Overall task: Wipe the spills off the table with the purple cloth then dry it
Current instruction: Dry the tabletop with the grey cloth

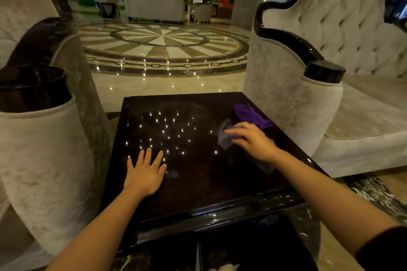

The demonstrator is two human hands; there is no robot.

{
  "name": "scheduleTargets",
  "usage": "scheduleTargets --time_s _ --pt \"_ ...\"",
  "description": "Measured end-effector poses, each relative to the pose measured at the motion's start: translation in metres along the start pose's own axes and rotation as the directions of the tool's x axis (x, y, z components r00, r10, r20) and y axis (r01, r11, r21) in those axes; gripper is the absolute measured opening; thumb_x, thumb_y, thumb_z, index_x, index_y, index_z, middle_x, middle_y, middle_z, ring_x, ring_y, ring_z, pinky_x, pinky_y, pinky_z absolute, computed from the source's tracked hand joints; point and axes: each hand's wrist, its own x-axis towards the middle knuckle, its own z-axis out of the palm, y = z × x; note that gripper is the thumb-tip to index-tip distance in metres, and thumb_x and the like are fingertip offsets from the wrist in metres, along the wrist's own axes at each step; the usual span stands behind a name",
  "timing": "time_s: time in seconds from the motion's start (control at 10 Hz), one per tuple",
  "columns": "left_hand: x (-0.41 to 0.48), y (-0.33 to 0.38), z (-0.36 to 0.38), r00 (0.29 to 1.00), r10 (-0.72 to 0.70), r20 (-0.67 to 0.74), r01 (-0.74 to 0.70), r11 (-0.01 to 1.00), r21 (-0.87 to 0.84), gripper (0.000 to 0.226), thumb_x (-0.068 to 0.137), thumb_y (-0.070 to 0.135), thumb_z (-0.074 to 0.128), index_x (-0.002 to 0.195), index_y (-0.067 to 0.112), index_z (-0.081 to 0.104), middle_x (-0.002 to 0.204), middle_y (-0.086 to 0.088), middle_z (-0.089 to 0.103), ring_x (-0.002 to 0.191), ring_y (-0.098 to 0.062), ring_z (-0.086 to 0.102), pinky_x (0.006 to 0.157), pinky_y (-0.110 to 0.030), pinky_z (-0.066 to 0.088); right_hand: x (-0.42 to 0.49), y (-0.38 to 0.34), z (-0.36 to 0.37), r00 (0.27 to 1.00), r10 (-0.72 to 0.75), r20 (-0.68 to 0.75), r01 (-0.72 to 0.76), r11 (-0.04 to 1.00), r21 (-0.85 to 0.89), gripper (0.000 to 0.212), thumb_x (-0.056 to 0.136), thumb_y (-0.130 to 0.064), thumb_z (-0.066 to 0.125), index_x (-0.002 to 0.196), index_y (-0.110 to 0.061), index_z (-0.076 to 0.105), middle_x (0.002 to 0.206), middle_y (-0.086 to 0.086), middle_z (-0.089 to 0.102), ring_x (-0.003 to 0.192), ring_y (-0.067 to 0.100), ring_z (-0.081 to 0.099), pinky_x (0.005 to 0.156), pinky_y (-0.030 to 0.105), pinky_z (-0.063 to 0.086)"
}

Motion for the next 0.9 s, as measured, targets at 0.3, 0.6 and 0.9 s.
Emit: scheduleTargets --time_s 0.3,0.6,0.9 --pt "0.003 -0.001 0.002 1.000 0.001 -0.010 -0.001 0.999 0.038 0.055 0.095 0.048 0.012 0.145 0.030 -0.003 0.157 -0.006 -0.009 0.143 -0.024 -0.012 0.115 -0.050 -0.005 0.076 0.052 0.045 0.935 0.325 0.144 -0.311 0.944 -0.110 0.050 0.092 -0.053 0.030 0.138 -0.034 0.027 0.152 0.003 0.023 0.133 0.035 0.022 0.109 0.052 0.022" --pt "0.004 0.000 0.004 1.000 -0.014 -0.018 0.014 0.999 0.041 0.054 0.095 0.048 0.013 0.145 0.031 -0.002 0.157 -0.005 -0.008 0.143 -0.023 -0.012 0.114 -0.050 -0.005 0.057 0.063 0.062 0.941 0.287 0.179 -0.250 0.947 -0.204 0.057 0.090 -0.056 0.032 0.141 -0.035 0.019 0.155 0.004 0.017 0.139 0.033 0.018 0.114 0.045 0.018" --pt "-0.002 0.003 0.000 1.000 -0.015 -0.022 0.016 0.999 0.044 0.054 0.096 0.046 0.013 0.145 0.030 -0.002 0.157 -0.007 -0.008 0.144 -0.024 -0.009 0.115 -0.051 -0.002 -0.023 0.023 0.055 0.969 0.154 0.193 -0.123 0.979 -0.160 0.052 0.088 -0.053 0.041 0.137 -0.040 0.027 0.152 0.002 0.026 0.134 0.028 0.025 0.110 0.043 0.022"
